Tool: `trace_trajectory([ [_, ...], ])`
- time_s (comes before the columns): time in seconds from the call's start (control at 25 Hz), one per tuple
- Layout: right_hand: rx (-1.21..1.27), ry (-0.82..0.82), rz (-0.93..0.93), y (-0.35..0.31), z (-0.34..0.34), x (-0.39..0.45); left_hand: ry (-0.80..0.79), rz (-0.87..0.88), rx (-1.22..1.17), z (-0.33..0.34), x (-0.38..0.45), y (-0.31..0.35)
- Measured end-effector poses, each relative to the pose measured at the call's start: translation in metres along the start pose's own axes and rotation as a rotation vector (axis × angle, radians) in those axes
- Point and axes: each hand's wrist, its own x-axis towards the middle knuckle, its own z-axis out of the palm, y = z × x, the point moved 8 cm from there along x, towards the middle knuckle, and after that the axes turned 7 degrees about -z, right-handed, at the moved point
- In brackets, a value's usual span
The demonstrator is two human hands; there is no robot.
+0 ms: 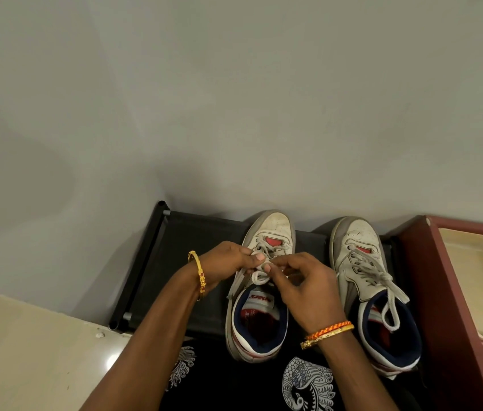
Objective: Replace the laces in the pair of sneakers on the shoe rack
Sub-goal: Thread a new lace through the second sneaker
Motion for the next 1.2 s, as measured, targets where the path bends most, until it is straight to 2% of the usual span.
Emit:
trace_trajectory([
  [0.2,0.039,0.029,0.132,0.0,0.003,-0.002,0.021,0.051,0.004,-0.002,-0.001,0.003],
  [0.28,0.042,0.026,0.162,0.002,0.003,-0.001,0.041,0.01,-0.047,-0.003,0.0,-0.002],
  [0.44,0.043,0.1,0.232,0.007,-0.002,-0.006,0.069,-0.173,-0.348,0.003,-0.002,-0.017],
  [0.6,0.073,0.127,0.299,0.012,-0.004,-0.014,0.174,-0.216,-0.422,0.0,-0.001,-0.025],
  [0.88,0.078,0.284,0.217,0.005,-0.003,-0.026,0.437,-0.234,-0.387,-0.009,0.003,-0.037],
  [1.08,0.079,0.31,0.197,0.007,-0.002,-0.028,0.506,-0.246,-0.262,-0.012,0.003,-0.036],
  [1.2,0.112,0.235,0.206,0.008,-0.001,-0.023,0.477,-0.173,-0.309,-0.007,-0.004,-0.026],
])
